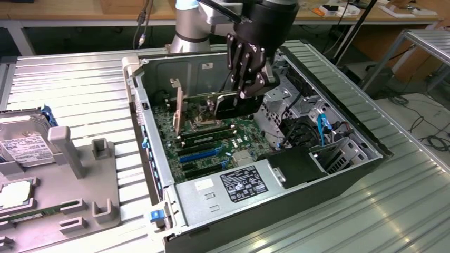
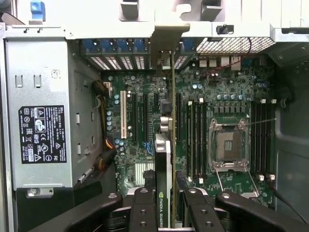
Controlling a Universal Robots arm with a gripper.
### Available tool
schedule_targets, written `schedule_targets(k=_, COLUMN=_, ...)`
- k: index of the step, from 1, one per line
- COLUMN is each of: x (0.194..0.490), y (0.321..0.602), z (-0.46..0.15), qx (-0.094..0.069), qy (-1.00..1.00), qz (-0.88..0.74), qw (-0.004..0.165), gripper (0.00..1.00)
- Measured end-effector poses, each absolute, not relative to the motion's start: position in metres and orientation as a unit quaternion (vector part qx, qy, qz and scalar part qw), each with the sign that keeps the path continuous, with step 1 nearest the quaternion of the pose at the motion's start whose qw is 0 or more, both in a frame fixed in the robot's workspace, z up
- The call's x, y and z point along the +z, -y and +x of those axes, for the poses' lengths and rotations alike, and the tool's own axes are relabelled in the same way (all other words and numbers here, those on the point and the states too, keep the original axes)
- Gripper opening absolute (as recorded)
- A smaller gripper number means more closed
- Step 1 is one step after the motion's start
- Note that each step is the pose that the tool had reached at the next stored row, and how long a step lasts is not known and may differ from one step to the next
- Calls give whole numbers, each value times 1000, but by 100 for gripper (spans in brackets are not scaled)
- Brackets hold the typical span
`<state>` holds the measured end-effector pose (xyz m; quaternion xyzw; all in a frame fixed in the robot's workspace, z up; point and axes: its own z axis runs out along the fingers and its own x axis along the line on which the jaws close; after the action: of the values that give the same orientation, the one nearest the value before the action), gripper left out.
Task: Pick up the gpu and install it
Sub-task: 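Insert the gpu into the slot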
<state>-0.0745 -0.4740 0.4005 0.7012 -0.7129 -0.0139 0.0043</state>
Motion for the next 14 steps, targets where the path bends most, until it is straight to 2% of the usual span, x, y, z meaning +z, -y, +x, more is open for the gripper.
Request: schedule_targets(k=14, x=386, y=474, z=-75, qx=-13, qy=714, qz=700, qw=4, gripper=27)
